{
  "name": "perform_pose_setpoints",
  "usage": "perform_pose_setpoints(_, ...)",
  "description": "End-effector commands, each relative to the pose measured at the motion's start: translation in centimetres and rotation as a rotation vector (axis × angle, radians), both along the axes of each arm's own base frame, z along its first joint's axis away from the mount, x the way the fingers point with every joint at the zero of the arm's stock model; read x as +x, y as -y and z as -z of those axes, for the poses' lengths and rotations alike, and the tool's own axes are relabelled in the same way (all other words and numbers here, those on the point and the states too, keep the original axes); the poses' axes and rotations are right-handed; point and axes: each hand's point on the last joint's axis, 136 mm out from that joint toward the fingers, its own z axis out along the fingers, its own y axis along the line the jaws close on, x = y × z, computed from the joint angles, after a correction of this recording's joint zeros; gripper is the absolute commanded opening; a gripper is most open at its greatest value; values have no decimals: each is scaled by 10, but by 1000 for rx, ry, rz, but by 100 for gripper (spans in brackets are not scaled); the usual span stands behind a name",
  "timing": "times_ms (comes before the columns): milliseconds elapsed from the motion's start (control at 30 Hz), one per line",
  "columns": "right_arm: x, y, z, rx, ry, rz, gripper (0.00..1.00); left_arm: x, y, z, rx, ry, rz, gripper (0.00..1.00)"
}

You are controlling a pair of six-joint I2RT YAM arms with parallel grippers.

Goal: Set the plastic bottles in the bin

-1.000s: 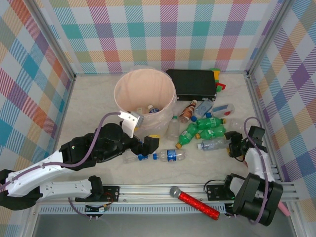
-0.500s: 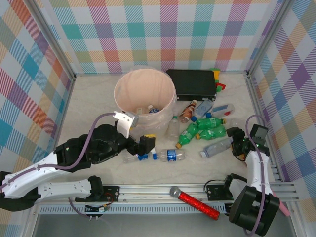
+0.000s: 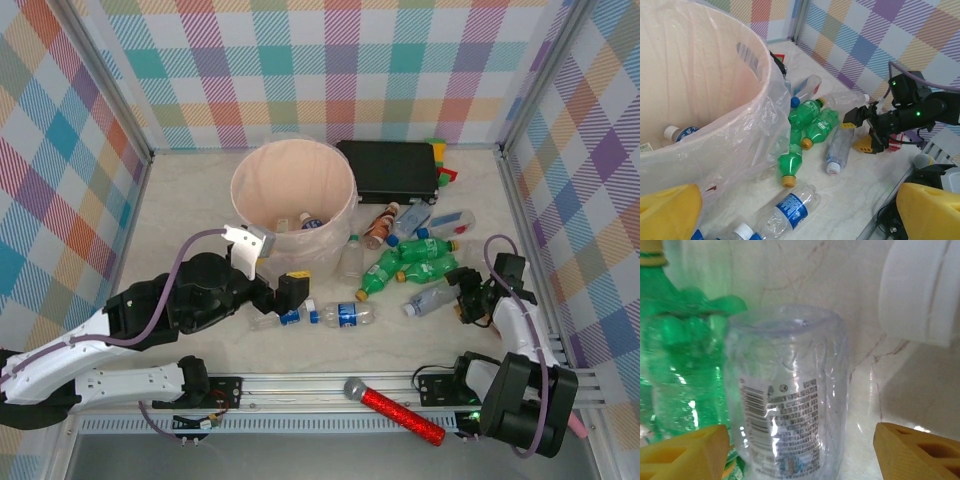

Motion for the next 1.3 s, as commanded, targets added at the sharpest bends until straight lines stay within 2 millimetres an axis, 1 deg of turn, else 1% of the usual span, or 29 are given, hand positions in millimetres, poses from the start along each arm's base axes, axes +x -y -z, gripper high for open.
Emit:
perform_pose_setpoints(0,-2,-3,10,-21,-21,-32,76,-1,-5,2,10,18,-4,100)
perform_pose_setpoints(233,4,-1,19,-38,-44,-61,75,-2,-8,1,5,18,-5,100)
perform_pose_setpoints(333,7,-1,20,-36,-50,-77,69,-2,-10,1,3,17,-8,100)
perform_pose_setpoints(367,8,-1,18,-39,-47,-82,68,-2,-11,1,4,18,-10,100)
perform_pose_setpoints(433,10,0,11,-51,-31,-89,64,-2,-13,1,5,20,-15,100)
perform_pose_setpoints(533,14,4,-7,-82,24,-84,60,-3,-16,-2,-1,26,-21,100)
perform_pose_setpoints(667,18,11,-38,-150,111,-77,57,-1,-19,-5,-2,37,-31,100)
perform_pose_setpoints(833,18,15,-83,-224,221,-78,58,0,-19,-6,-1,45,-38,100)
perform_pose_setpoints(900,20,16,-106,-250,279,-77,58,1,-21,-8,-2,51,-46,100)
perform_pose_setpoints(1100,30,12,-181,-293,450,-79,58,8,-35,-13,-25,76,-121,100)
perform_pose_setpoints(1233,43,1,-230,-306,564,-92,59,11,-47,-17,-60,95,-167,100)
perform_pose_setpoints(1267,48,-5,-243,-311,601,-103,57,12,-50,-18,-65,99,-182,100)
